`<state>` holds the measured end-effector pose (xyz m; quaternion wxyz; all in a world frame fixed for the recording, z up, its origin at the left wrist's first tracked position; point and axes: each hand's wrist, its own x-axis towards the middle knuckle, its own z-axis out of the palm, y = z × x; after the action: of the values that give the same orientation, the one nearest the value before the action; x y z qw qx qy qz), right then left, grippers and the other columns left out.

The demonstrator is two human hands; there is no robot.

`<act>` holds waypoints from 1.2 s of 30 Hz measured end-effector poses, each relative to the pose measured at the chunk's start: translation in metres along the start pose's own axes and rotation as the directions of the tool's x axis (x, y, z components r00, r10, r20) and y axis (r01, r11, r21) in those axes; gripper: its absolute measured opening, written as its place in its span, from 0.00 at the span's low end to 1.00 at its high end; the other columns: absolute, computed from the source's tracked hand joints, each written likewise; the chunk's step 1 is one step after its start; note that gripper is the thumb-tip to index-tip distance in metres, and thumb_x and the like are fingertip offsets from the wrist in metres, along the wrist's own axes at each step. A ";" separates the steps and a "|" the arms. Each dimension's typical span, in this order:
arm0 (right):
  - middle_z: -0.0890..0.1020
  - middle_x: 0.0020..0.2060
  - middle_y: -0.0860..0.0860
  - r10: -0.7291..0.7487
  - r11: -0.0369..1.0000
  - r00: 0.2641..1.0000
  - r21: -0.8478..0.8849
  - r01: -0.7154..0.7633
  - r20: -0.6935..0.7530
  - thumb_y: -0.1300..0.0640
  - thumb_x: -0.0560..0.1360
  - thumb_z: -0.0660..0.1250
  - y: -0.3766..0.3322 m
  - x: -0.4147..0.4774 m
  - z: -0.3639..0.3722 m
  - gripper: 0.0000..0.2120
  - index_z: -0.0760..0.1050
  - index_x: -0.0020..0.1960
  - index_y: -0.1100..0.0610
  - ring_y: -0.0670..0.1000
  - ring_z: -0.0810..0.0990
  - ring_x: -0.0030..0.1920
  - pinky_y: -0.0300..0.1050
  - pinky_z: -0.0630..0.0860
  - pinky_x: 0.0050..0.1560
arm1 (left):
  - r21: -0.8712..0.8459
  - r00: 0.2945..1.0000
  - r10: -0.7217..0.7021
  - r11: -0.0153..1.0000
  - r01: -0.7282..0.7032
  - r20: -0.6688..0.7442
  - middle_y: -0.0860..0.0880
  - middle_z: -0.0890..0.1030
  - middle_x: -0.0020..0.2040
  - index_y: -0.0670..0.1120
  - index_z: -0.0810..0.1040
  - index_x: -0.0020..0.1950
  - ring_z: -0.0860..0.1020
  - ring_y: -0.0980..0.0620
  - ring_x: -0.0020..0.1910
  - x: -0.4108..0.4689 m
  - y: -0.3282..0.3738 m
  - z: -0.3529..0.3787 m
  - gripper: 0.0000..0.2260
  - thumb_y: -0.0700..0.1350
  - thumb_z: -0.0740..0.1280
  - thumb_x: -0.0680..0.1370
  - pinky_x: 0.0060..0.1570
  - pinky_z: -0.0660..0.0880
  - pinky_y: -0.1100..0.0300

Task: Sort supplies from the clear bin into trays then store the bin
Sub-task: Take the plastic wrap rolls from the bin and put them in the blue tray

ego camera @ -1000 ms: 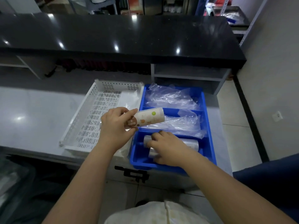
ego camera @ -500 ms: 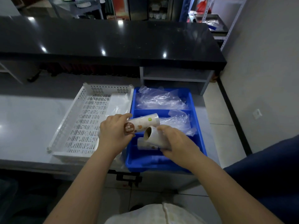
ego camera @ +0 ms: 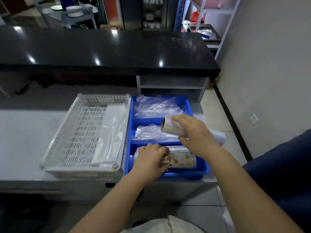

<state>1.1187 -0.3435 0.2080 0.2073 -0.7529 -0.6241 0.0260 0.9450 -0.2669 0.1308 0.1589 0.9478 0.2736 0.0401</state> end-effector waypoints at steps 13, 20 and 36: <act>0.72 0.65 0.46 -0.082 0.996 0.994 0.045 0.078 0.076 0.62 0.70 0.70 -0.022 -0.003 0.030 0.33 0.63 0.71 0.46 0.50 0.68 0.62 0.47 0.63 0.64 | -0.024 0.953 -0.218 0.976 0.218 -0.211 0.54 0.77 0.59 0.56 0.75 0.63 0.72 0.49 0.60 -0.023 -0.056 -0.051 0.24 0.60 0.71 0.70 0.57 0.68 0.50; 0.71 0.65 0.48 -0.244 0.966 0.918 -0.005 0.258 0.312 0.62 0.70 0.68 -0.055 -0.010 0.078 0.33 0.61 0.71 0.48 0.53 0.69 0.62 0.52 0.65 0.63 | -0.047 0.863 -0.347 0.933 0.356 -0.368 0.50 0.80 0.56 0.53 0.78 0.59 0.74 0.45 0.57 -0.037 -0.085 -0.080 0.17 0.50 0.73 0.70 0.53 0.69 0.48; 0.78 0.57 0.49 -0.285 0.958 0.951 0.072 0.278 0.117 0.53 0.72 0.70 -0.102 0.057 0.070 0.20 0.74 0.64 0.50 0.56 0.71 0.59 0.53 0.63 0.62 | -0.150 0.753 -0.542 0.836 0.528 -0.372 0.49 0.79 0.56 0.52 0.78 0.59 0.72 0.43 0.59 -0.081 -0.102 -0.084 0.16 0.48 0.70 0.72 0.58 0.68 0.46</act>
<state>1.0154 -0.2562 0.1916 0.1896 -0.6472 -0.7359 0.0605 0.8107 -0.2053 0.1780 0.1212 0.7980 0.5588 0.1906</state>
